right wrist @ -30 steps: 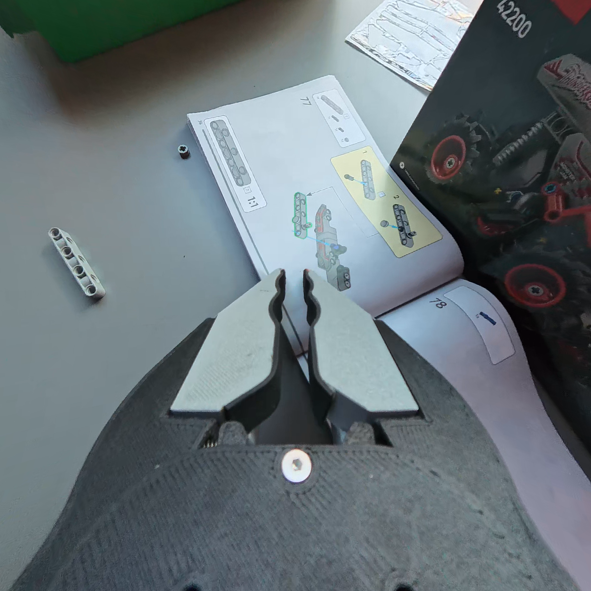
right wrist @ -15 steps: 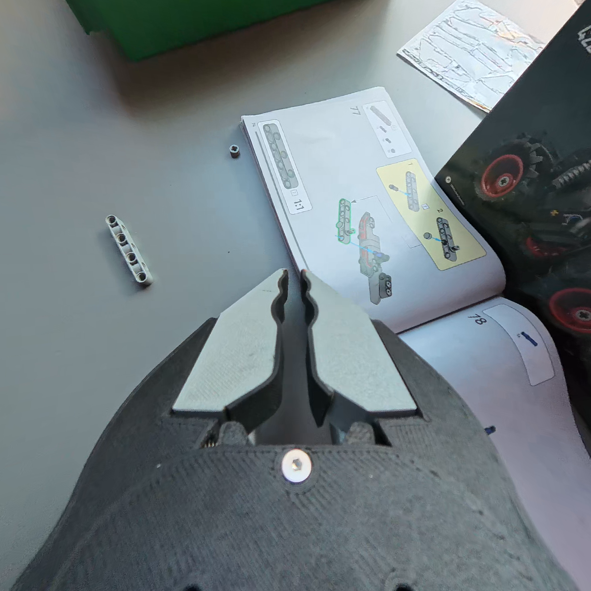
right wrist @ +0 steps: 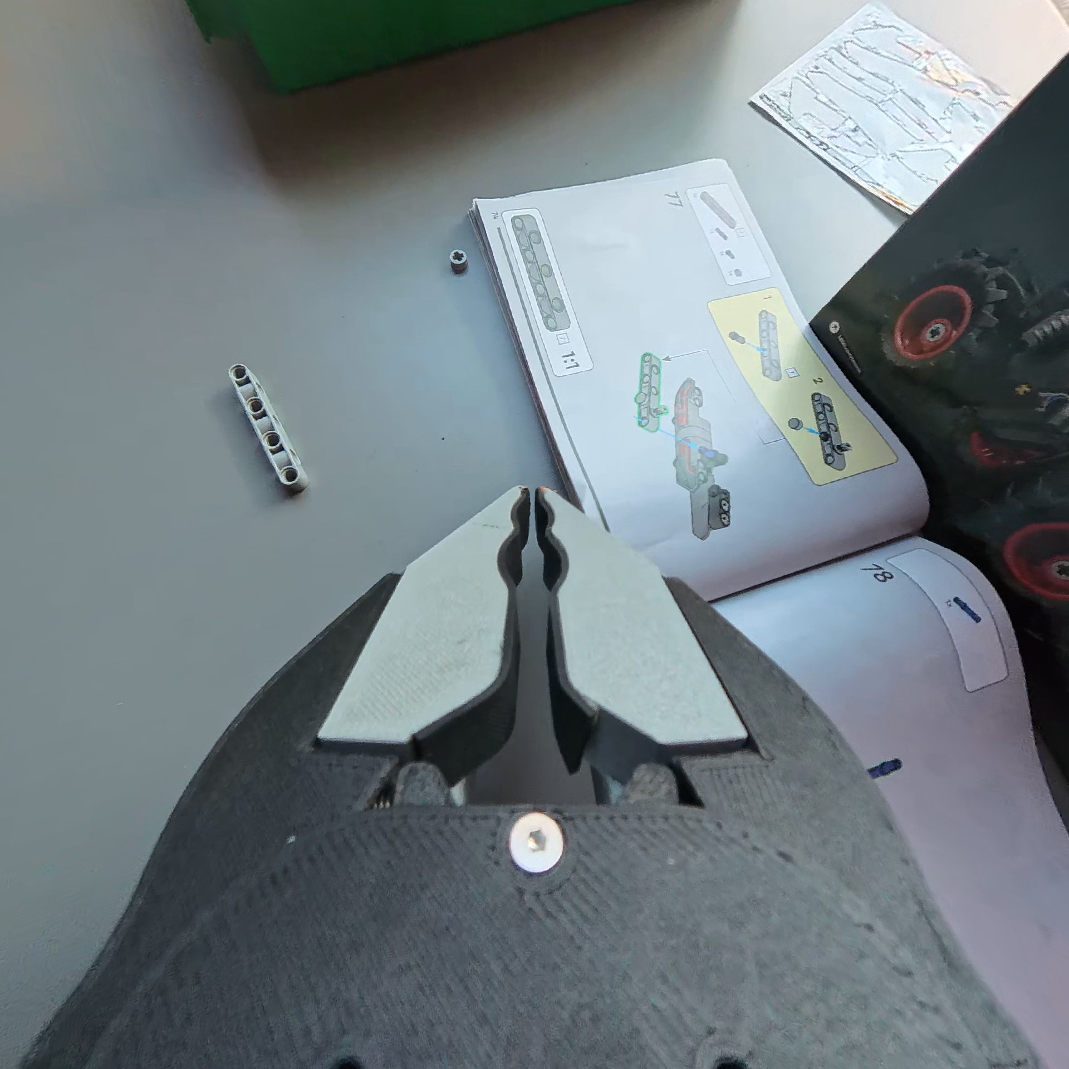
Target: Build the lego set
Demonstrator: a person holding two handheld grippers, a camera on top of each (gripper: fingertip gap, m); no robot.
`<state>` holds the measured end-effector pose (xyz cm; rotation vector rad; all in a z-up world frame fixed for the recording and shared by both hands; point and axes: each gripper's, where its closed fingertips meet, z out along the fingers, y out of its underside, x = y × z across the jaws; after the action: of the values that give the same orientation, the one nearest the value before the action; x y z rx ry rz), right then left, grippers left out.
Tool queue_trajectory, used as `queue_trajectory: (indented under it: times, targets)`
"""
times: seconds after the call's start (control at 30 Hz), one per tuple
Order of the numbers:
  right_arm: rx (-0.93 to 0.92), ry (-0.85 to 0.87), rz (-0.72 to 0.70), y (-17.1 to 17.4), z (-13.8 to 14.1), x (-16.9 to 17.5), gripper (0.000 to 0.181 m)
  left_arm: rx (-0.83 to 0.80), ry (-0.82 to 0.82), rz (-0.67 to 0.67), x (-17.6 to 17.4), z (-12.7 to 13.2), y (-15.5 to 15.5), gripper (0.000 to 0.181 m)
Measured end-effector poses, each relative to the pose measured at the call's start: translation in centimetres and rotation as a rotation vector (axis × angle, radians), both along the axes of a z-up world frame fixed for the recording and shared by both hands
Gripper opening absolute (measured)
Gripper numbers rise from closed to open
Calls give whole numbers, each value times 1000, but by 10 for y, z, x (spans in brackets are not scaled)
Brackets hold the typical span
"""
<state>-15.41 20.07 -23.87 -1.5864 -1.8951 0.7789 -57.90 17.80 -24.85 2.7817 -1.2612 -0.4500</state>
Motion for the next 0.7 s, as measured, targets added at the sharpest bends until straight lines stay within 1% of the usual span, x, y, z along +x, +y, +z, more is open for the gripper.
queue_trajectory:
  times: [0.03, 0.07, 0.17, 0.23, 0.3, 0.43, 0.57, 0.63, 0.7]
  targets:
    - [2, 0, 3, -1, 0, 0, 0, 21, -2, -32, 3, 0, 3, 26]
    - [4, 1, 6, -2, 1, 0, 0, 36, 3, -50, 4, 1, 4, 27]
    - [7, 2, 10, -3, 1, 0, 0, 9, 6, -17, 4, -3, 0, 31]
    - [6, 1, 10, -3, 1, 0, 0, -13, 16, -23, 0, -4, -4, 28]
    - [3, 4, 11, -4, 2, 0, 0, -4, 42, -36, -6, -4, -2, 21]
    - [2, 6, 12, -4, 2, 0, 0, 9, 22, -38, -4, -6, 2, 14]
    - [2, 1, 18, -6, 2, 0, 0, -7, 16, -2, -4, -7, 2, 9]
    - [9, -3, 21, -6, 1, 0, 0, -22, -5, 27, -2, -8, 0, 2]
    - [19, -5, 23, -6, 1, 1, 0, -31, -19, 46, -2, -8, -2, 2]
